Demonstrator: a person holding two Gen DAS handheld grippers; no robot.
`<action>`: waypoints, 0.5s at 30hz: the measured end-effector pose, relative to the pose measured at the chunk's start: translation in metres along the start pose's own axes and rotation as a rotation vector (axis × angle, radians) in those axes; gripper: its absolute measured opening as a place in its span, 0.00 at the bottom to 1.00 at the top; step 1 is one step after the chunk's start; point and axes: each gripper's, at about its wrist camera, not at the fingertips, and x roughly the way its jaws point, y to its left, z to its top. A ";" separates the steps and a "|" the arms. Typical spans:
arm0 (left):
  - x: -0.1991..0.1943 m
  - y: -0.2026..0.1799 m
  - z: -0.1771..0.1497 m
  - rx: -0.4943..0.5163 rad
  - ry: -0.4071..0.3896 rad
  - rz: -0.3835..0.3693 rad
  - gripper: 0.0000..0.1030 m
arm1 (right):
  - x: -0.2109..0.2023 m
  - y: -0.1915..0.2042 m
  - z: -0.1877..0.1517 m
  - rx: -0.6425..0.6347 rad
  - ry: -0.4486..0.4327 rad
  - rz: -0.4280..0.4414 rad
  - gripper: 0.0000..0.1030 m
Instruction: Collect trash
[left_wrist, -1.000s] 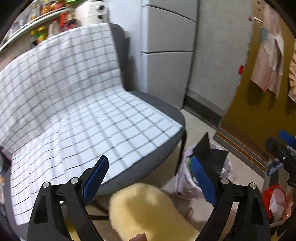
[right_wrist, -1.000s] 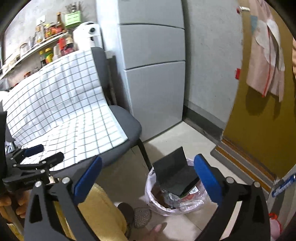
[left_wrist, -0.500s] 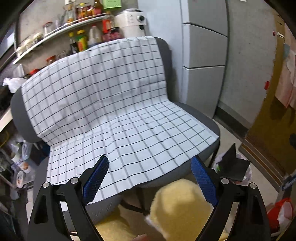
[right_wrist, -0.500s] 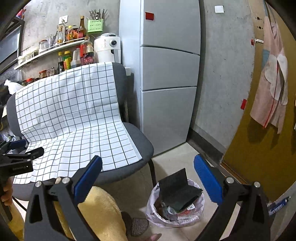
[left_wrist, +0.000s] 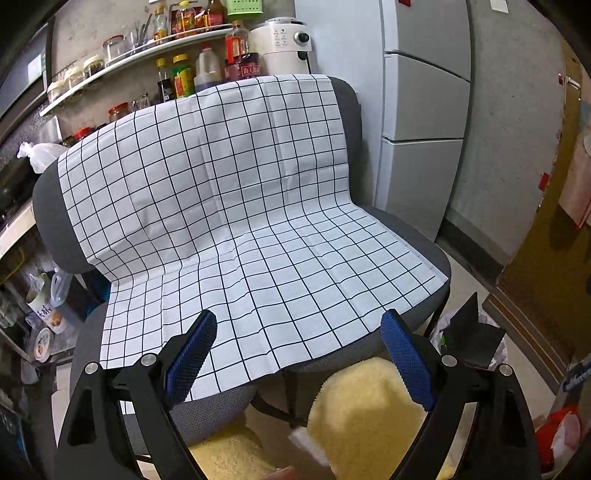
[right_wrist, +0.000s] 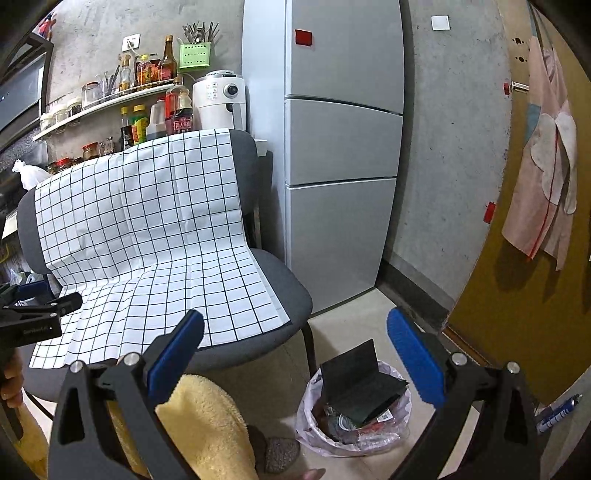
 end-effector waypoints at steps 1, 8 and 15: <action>0.000 0.000 0.000 -0.002 0.000 0.000 0.87 | 0.000 0.000 0.000 0.000 0.000 -0.001 0.94; 0.000 -0.002 0.000 -0.006 -0.005 0.003 0.87 | 0.001 -0.002 -0.002 0.007 0.004 -0.002 0.94; 0.000 -0.001 0.001 -0.009 -0.005 0.004 0.87 | 0.002 -0.004 -0.003 0.008 0.007 -0.002 0.94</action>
